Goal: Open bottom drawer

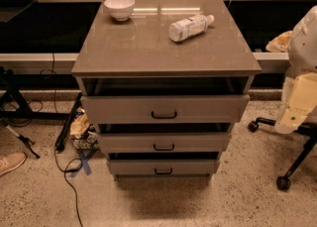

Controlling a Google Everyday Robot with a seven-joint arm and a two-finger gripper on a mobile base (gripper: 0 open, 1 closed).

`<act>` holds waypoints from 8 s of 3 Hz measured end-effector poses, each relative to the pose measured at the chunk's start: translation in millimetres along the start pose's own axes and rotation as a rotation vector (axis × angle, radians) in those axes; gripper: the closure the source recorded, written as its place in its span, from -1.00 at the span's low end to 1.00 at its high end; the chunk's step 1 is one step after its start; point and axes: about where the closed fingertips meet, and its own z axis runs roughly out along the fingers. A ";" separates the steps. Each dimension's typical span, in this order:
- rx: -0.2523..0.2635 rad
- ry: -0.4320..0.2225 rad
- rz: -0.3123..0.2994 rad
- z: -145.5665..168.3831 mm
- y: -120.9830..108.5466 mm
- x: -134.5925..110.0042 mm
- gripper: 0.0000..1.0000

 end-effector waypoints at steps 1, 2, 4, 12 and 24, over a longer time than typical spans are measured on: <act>-0.191 -0.133 -0.001 105.4 22.9 55.6 -1.00; -0.336 -0.309 0.070 175.1 47.3 93.4 -1.00; -0.535 -0.469 0.204 286.2 88.7 120.1 -1.00; -0.285 -0.597 -0.183 571.4 84.5 122.7 -1.00; 0.258 -0.248 -0.356 822.5 -29.7 99.4 -0.62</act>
Offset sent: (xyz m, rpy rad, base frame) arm -0.0234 -0.0806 -0.3196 0.6720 0.4784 0.0618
